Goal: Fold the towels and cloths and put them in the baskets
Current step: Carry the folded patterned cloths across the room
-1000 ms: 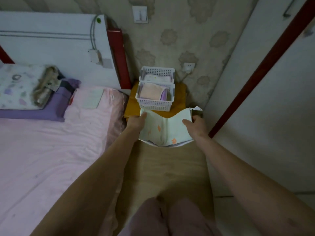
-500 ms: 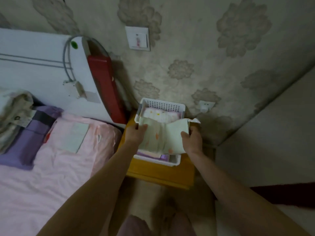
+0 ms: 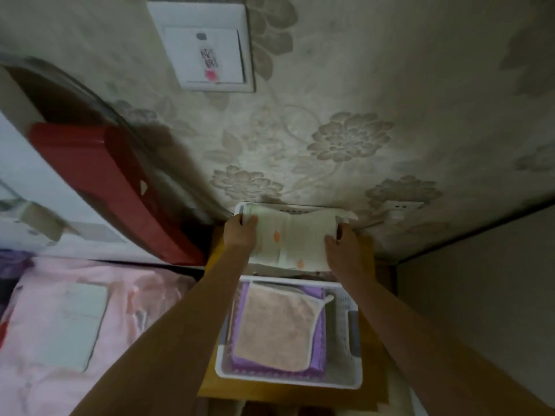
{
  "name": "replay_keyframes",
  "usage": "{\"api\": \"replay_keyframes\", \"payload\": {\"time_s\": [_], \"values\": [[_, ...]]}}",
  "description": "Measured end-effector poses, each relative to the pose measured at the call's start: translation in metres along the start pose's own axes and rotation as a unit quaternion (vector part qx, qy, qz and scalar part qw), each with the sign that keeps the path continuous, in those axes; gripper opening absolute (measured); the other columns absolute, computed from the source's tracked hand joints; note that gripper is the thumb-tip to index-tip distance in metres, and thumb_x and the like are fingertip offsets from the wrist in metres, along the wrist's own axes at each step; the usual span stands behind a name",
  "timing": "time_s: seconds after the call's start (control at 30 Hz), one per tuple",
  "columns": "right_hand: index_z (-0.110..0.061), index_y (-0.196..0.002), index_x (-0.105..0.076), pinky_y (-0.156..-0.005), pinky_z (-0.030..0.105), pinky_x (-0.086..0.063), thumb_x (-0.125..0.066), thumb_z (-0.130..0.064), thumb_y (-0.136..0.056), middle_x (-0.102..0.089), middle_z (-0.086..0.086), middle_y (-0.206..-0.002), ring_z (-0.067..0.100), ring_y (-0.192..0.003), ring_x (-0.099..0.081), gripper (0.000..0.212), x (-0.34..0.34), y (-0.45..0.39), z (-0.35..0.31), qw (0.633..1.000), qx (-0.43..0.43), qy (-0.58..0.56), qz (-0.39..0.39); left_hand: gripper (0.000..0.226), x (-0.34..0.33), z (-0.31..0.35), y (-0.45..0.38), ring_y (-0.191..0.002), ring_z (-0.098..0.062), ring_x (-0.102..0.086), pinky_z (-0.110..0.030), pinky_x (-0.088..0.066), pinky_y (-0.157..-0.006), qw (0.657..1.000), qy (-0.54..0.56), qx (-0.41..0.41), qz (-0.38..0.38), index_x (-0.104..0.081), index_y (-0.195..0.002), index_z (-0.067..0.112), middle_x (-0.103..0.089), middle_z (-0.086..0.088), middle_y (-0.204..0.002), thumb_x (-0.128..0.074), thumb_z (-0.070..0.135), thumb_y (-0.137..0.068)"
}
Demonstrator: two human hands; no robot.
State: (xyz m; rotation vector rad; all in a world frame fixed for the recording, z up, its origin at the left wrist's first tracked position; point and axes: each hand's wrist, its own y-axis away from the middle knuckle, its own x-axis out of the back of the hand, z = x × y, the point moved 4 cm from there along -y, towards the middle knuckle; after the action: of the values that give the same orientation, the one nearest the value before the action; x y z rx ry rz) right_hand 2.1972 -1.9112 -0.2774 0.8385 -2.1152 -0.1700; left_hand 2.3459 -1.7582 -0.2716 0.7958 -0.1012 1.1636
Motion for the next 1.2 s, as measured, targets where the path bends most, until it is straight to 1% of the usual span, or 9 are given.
{"api": "replay_keyframes", "payload": {"time_s": [0.1,0.2,0.4,0.5,0.6,0.7,0.83,1.0,1.2], "values": [[-0.009,-0.116,-0.053,-0.080,0.037,-0.054,-0.050,-0.020,-0.095,-0.063,0.014,-0.108,0.031,-0.095,-0.062,0.024,-0.010,-0.012,0.006,0.999,-0.015,0.026,0.022,0.034,-0.005,-0.010,-0.023,-0.084,-0.022,-0.052,-0.029,-0.040,-0.068,1.000,-0.007,0.013,-0.019,-0.058,-0.118,-0.005,-0.061,-0.021,-0.106,-0.051,0.020,-0.097],[-0.017,-0.109,-0.055,-0.075,0.042,-0.057,-0.049,-0.031,-0.092,-0.066,0.011,-0.098,0.028,-0.085,-0.064,0.023,-0.019,-0.027,0.020,0.996,-0.005,0.079,0.048,0.034,-0.010,-0.019,-0.035,-0.084,-0.023,-0.055,-0.030,-0.043,-0.069,0.999,-0.009,0.036,-0.032,-0.059,-0.118,-0.004,-0.060,-0.017,-0.098,-0.050,0.021,-0.098],[-0.007,-0.127,-0.052,-0.080,0.030,-0.050,-0.050,-0.025,-0.097,-0.061,0.014,-0.116,0.028,-0.102,-0.062,0.034,-0.025,-0.036,0.018,0.985,0.019,0.171,0.030,0.032,-0.011,-0.024,-0.041,-0.091,-0.027,-0.057,-0.028,-0.040,-0.068,0.996,-0.077,0.023,-0.030,-0.058,-0.118,-0.005,-0.063,-0.020,-0.110,-0.050,0.019,-0.097],[-0.005,-0.134,-0.042,-0.095,0.036,-0.048,-0.056,-0.020,-0.093,-0.051,0.017,-0.130,0.031,-0.116,-0.053,0.046,-0.026,-0.025,0.014,0.980,0.078,0.177,0.051,0.026,-0.003,-0.024,-0.039,-0.090,-0.025,-0.061,-0.026,-0.042,-0.068,0.989,-0.135,-0.066,0.002,-0.062,-0.110,0.001,-0.065,-0.013,-0.101,-0.051,0.020,-0.096],[-0.001,-0.134,-0.045,-0.099,0.047,-0.047,-0.069,-0.017,-0.084,-0.049,0.021,-0.134,0.036,-0.125,-0.049,0.057,-0.032,-0.010,-0.004,0.933,0.240,0.240,0.116,0.024,0.015,-0.038,-0.037,-0.094,-0.023,-0.060,-0.029,-0.044,-0.072,0.982,-0.112,-0.135,0.075,-0.062,-0.109,0.014,-0.063,-0.005,-0.104,-0.047,0.028,-0.096],[-0.001,-0.135,-0.047,-0.105,0.044,-0.043,-0.061,-0.021,-0.091,-0.047,0.019,-0.140,0.032,-0.129,-0.047,0.050,-0.069,-0.004,-0.031,0.910,0.365,0.194,0.000,0.032,0.021,-0.062,-0.040,-0.102,-0.029,-0.058,-0.030,-0.040,-0.075,0.987,-0.095,-0.118,0.054,-0.058,-0.117,0.012,-0.061,-0.011,-0.112,-0.039,0.032,-0.101],[-0.004,-0.147,-0.030,-0.119,0.035,-0.018,-0.028,-0.038,-0.096,-0.023,0.013,-0.156,0.022,-0.146,-0.018,0.061,-0.138,-0.006,-0.042,0.891,0.399,0.144,-0.161,0.041,0.006,-0.091,-0.040,-0.119,-0.027,-0.052,-0.026,-0.037,-0.089,0.999,-0.009,-0.028,-0.043,-0.057,-0.127,0.011,-0.057,-0.013,-0.129,-0.031,0.032,-0.104],[-0.012,-0.151,-0.019,-0.120,0.035,-0.005,-0.020,-0.053,-0.091,-0.014,0.008,-0.159,0.014,-0.146,-0.003,0.072,-0.179,-0.024,-0.029,0.901,0.382,0.140,-0.150,0.045,-0.002,-0.103,-0.040,-0.110,-0.016,-0.055,-0.007,-0.032,-0.072,0.997,0.059,-0.033,-0.048,-0.061,-0.126,0.010,-0.062,-0.004,-0.120,-0.031,0.035,-0.103],[-0.020,-0.152,-0.008,-0.116,0.034,0.002,-0.018,-0.070,-0.082,-0.011,0.005,-0.160,0.020,-0.148,-0.008,0.087,-0.179,-0.042,-0.017,0.839,0.428,0.319,-0.105,0.048,-0.003,-0.110,-0.042,-0.106,-0.010,-0.054,-0.009,-0.034,-0.076,0.994,0.093,-0.020,-0.051,-0.064,-0.120,0.012,-0.062,0.003,-0.112,-0.031,0.041,-0.102]]}}
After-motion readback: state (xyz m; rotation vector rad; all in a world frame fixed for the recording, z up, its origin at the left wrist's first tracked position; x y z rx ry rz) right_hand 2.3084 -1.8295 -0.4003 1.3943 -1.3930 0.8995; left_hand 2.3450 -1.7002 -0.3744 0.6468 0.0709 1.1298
